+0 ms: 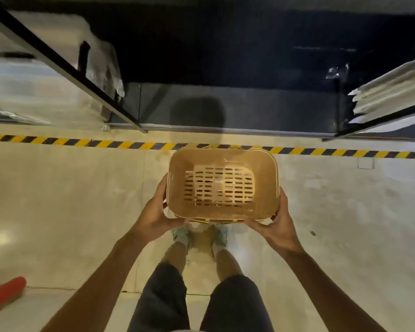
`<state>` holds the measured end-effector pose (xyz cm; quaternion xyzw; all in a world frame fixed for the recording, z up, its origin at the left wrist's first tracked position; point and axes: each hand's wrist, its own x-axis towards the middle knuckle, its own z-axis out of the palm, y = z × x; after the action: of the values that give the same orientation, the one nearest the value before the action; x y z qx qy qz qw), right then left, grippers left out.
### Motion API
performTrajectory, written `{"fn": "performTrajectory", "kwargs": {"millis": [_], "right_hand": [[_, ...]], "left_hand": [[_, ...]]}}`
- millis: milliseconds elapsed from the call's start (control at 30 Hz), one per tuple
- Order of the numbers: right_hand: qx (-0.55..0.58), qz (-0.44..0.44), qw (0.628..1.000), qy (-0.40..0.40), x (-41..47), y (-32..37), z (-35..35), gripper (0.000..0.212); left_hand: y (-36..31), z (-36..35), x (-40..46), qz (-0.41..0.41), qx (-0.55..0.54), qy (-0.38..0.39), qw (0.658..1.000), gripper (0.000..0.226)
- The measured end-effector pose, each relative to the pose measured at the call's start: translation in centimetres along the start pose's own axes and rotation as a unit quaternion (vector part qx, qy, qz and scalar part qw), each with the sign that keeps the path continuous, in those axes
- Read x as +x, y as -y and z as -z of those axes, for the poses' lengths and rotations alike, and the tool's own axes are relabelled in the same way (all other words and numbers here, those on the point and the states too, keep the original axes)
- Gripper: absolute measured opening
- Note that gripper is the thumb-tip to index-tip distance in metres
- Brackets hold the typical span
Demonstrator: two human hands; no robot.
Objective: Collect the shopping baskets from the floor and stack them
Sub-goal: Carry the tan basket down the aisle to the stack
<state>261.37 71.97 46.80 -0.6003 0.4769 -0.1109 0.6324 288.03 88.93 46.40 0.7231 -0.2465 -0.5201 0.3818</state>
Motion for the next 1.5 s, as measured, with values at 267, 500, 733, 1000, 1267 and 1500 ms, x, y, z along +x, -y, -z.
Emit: {"fn": "performTrajectory", "kwargs": {"millis": [267, 500, 733, 1000, 1267, 1500], "right_hand": [[0.021, -0.003, 0.999, 0.025, 1.6, -4.1, 0.1, 0.092], [-0.009, 0.016, 0.999, 0.037, 1.8, -7.4, -1.0, 0.100], [-0.019, 0.042, 0.997, 0.066, 3.1, -10.5, -1.4, 0.098], [-0.040, 0.041, 0.996, 0.063, 3.8, -13.8, -2.8, 0.103], [-0.117, 0.009, 0.992, 0.054, 4.6, -15.4, -3.8, 0.092], [-0.130, -0.019, 0.988, 0.077, 4.9, -14.7, -3.4, 0.080]], "left_hand": [[3.7, -2.0, 0.4, 0.026, -0.016, -0.020, 0.999, 0.117], [7.1, -2.4, -0.1, 0.065, -0.029, -0.046, 0.996, 0.127], [10.2, -4.1, 0.6, 0.046, -0.028, -0.027, 0.998, 0.118], [13.0, -5.6, 3.0, -0.005, 0.008, -0.022, 1.000, 0.111], [15.7, -7.7, 4.4, 0.032, 0.078, -0.023, 0.996, 0.113], [16.3, -7.0, 4.2, 0.054, 0.084, -0.007, 0.995, 0.112]]}}
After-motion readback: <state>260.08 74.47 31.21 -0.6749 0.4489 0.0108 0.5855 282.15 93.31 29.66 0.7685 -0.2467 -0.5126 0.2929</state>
